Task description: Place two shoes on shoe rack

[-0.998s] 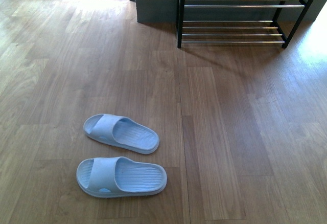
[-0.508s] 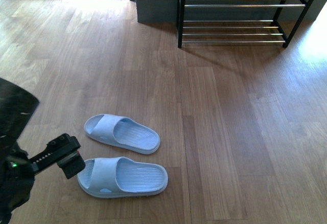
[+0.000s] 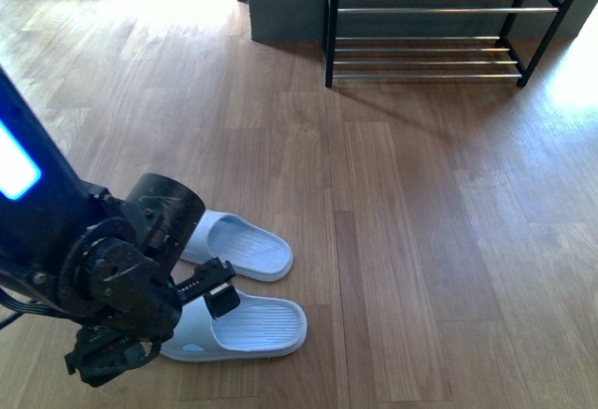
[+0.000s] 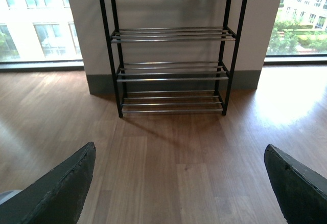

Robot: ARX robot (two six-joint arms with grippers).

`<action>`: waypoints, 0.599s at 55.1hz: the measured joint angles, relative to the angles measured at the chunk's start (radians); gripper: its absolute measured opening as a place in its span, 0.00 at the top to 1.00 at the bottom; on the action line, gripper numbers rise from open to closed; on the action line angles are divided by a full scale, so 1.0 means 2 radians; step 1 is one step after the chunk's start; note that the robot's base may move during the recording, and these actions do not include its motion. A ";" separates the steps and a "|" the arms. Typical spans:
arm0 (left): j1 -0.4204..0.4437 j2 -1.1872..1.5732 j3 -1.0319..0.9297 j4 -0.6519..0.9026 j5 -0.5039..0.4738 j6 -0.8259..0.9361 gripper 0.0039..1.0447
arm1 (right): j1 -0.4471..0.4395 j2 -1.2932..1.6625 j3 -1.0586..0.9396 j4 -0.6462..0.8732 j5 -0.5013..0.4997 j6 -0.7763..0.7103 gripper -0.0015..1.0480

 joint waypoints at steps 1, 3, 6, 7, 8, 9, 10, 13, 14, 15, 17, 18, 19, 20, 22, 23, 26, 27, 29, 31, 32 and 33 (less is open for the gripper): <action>-0.001 0.004 0.004 -0.001 -0.001 0.000 0.09 | 0.000 0.000 0.000 0.000 0.000 0.000 0.09; -0.002 0.016 0.013 -0.001 -0.001 0.000 0.09 | 0.000 0.000 0.000 0.000 0.000 0.000 0.09; -0.002 0.031 0.027 -0.003 -0.003 0.000 0.09 | 0.000 0.000 0.000 0.000 0.000 0.000 0.09; -0.002 0.038 0.034 -0.007 -0.004 0.000 0.09 | 0.000 0.000 0.000 0.000 0.000 0.000 0.09; -0.002 0.041 0.037 -0.007 -0.005 0.000 0.09 | 0.000 0.000 0.000 0.000 0.000 0.000 0.09; -0.002 0.045 0.040 -0.007 -0.006 0.000 0.09 | 0.000 0.000 0.000 0.000 0.000 0.000 0.09; -0.002 0.054 0.047 -0.006 -0.006 0.001 0.09 | 0.000 0.000 0.000 0.000 0.000 0.000 0.09; -0.002 0.071 0.064 -0.010 -0.005 0.000 0.09 | 0.000 0.000 0.000 0.000 0.000 0.000 0.09; -0.002 0.076 0.068 -0.011 -0.005 0.001 0.09 | 0.000 0.000 0.000 0.000 0.000 0.000 0.09; -0.002 0.084 0.075 -0.010 -0.005 0.001 0.09 | 0.000 0.000 0.000 0.000 0.000 0.000 0.09; -0.002 0.097 0.084 -0.010 -0.003 0.000 0.09 | 0.000 0.000 0.000 0.000 0.000 0.000 0.09; -0.002 0.101 0.087 -0.011 -0.002 0.000 0.09 | 0.000 0.000 0.000 0.000 0.000 0.000 0.09; -0.002 0.108 0.093 -0.012 0.002 -0.003 0.09 | 0.000 0.000 0.000 0.000 0.000 0.000 0.09; -0.002 0.112 0.095 -0.012 0.004 -0.005 0.09 | 0.000 0.000 0.000 0.000 0.000 0.000 0.09; -0.002 0.121 0.099 -0.008 0.007 -0.007 0.09 | 0.000 0.000 0.000 0.000 0.000 0.000 0.09; -0.002 0.124 0.100 -0.007 0.007 -0.008 0.09 | 0.000 0.000 0.000 0.000 0.000 0.000 0.09; -0.002 0.134 0.104 -0.005 0.015 -0.013 0.09 | 0.000 0.000 0.000 0.000 0.000 0.000 0.09; -0.002 0.138 0.105 -0.001 0.019 -0.018 0.09 | 0.000 0.000 0.000 0.000 0.000 0.000 0.09; -0.002 0.142 0.106 0.000 0.019 -0.022 0.09 | 0.000 0.000 0.000 0.000 0.000 0.000 0.09; -0.002 0.147 0.109 -0.002 0.019 -0.026 0.09 | 0.000 0.000 0.000 0.000 0.000 0.000 0.09; -0.002 0.148 0.110 -0.003 0.019 -0.028 0.09 | 0.000 0.000 0.000 0.000 0.000 0.000 0.09; -0.002 0.151 0.111 -0.003 0.019 -0.033 0.09 | 0.000 0.000 0.000 0.000 0.000 0.000 0.09</action>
